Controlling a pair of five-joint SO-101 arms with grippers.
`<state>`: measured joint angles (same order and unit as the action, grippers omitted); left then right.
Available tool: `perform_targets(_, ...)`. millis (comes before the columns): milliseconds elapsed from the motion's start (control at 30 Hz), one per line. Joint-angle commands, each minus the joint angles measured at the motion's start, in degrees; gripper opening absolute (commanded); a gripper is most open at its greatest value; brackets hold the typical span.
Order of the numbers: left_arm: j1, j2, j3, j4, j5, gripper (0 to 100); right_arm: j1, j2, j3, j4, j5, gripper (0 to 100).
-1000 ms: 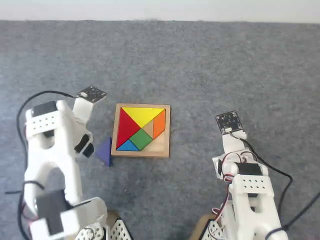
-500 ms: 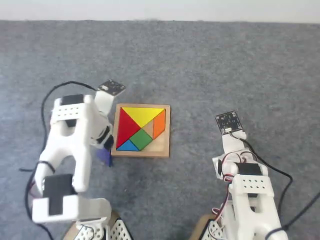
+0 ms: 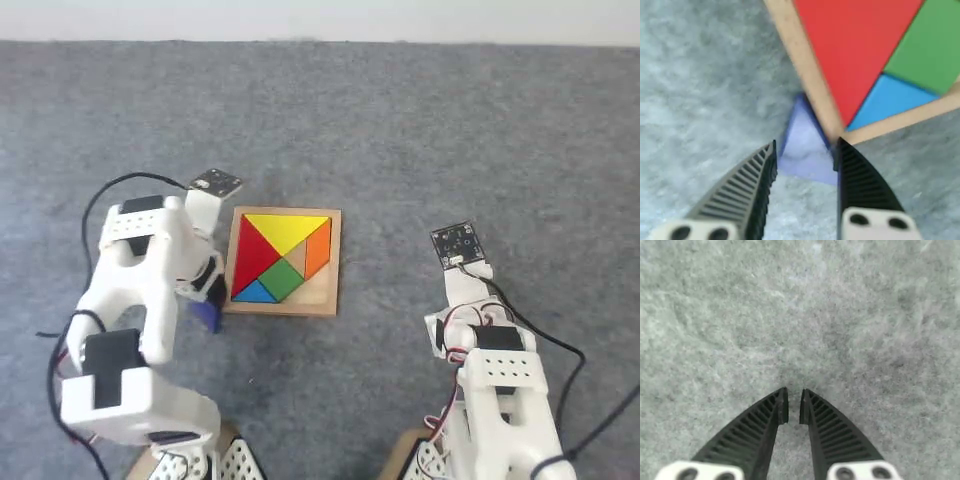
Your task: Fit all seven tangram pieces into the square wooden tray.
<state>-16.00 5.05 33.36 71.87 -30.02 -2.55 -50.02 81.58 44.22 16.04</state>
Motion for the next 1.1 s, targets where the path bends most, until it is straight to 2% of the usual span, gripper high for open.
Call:
perform_targets(0, -4.3, 1.6, 0.8, 1.0, -3.8, 15, 0.4, -1.4, -0.5, -1.1, 0.6, 6.1)
perform_targets(167, -7.4, 1.6, 1.5, 1.1, -6.6, 15, 0.4, -1.4, -0.5, -1.1, 0.6, 6.1)
perform_targets(433, -8.3, 0.2, -0.2, 1.1, -6.3, 16, 0.4, -1.4, -0.5, -1.1, 0.6, 6.1)
perform_targets(500, -9.7, -4.2, -1.1, 0.4, -2.9, 18, 0.4, -1.4, -0.5, -1.1, 0.6, 6.1)
perform_targets(567, -10.6, -11.3, 0.7, -0.4, -2.4, 20, 0.4, -1.4, -0.5, -1.1, 0.6, 6.1)
perform_targets(700, -9.0, -25.4, 10.6, 0.1, -2.5, 22, 0.4, -1.4, -0.5, -1.1, 0.6, 6.1)
perform_targets(800, -7.5, -30.8, 16.3, 1.4, -2.1, 22, 0.4, -1.4, -0.5, -1.1, 0.6, 6.1)
perform_targets(933, -6.5, -28.9, 18.2, 3.3, -2.0, 22, 0.4, -1.4, -0.4, -1.1, 0.6, 6.1)
perform_targets(1067, -6.9, -24.6, 18.2, -0.2, -2.0, 22, 0.4, -1.4, -0.4, -1.1, 0.6, 6.1)
